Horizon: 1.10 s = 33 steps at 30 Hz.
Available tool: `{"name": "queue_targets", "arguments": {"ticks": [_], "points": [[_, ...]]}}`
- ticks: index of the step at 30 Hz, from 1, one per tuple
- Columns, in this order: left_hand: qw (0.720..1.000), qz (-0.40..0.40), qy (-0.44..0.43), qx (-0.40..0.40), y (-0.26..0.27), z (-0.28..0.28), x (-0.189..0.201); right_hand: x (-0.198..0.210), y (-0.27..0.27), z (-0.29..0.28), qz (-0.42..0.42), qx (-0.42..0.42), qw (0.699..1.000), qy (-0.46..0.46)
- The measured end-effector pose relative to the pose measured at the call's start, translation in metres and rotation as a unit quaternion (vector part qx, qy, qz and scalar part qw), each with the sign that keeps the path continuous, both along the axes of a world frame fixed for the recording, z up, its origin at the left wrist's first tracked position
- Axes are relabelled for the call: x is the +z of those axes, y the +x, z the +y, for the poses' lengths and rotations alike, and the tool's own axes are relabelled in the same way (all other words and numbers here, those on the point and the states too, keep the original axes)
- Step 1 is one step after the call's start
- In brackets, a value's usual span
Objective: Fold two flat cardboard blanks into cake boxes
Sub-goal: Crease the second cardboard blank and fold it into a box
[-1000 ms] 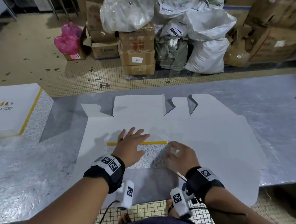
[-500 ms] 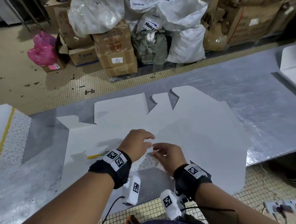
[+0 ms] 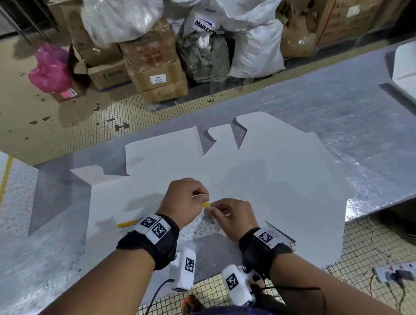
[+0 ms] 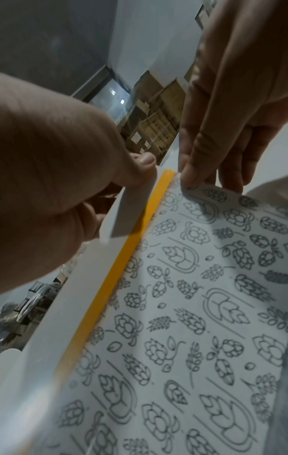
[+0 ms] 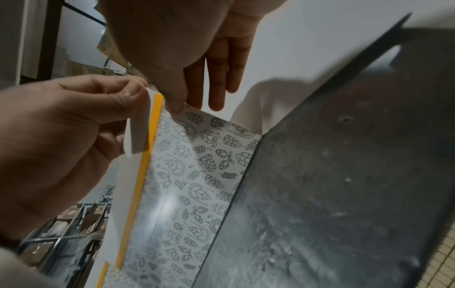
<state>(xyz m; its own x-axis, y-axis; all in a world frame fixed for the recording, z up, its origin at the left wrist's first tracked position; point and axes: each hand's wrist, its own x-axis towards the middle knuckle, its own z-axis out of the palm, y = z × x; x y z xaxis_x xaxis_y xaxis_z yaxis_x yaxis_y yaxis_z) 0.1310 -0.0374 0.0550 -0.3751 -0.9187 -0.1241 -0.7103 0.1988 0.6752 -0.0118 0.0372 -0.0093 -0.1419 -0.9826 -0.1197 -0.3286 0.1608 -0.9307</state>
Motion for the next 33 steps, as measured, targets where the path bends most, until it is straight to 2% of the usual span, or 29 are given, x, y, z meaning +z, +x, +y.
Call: {"name": "queue_targets", "arguments": {"ticks": [6, 9, 12, 19, 25, 29, 33], "points": [[1.0, -0.012, 0.014, -0.014, 0.001, 0.001, 0.001, -0.001, -0.001, -0.002, 0.022, 0.011, 0.999, -0.037], [0.999, -0.005, 0.032, -0.004, 0.005, 0.003, 0.001, -0.008, -0.005, -0.002, 0.009, 0.023, 1.0, -0.012], [1.0, -0.008, 0.022, 0.006, 0.005, 0.004, 0.0, -0.014, -0.008, 0.002, 0.033, 0.055, 0.998, 0.028], [0.999, 0.004, 0.027, 0.027, 0.002, 0.006, -0.006, -0.016, -0.006, 0.002, 0.077, 0.07, 0.994, 0.006], [0.999, 0.015, 0.033, 0.04, 0.002, 0.008, -0.005, -0.02, -0.01, 0.006, 0.089, 0.093, 0.991, 0.047], [0.998, 0.026, 0.032, 0.038, 0.002, 0.01, -0.005, -0.02, -0.007, 0.005, 0.145, 0.117, 0.982, 0.003], [0.999, -0.003, 0.018, 0.036, 0.005, 0.009, -0.005, -0.024, -0.012, 0.006, 0.132, 0.115, 0.985, -0.012]]}}
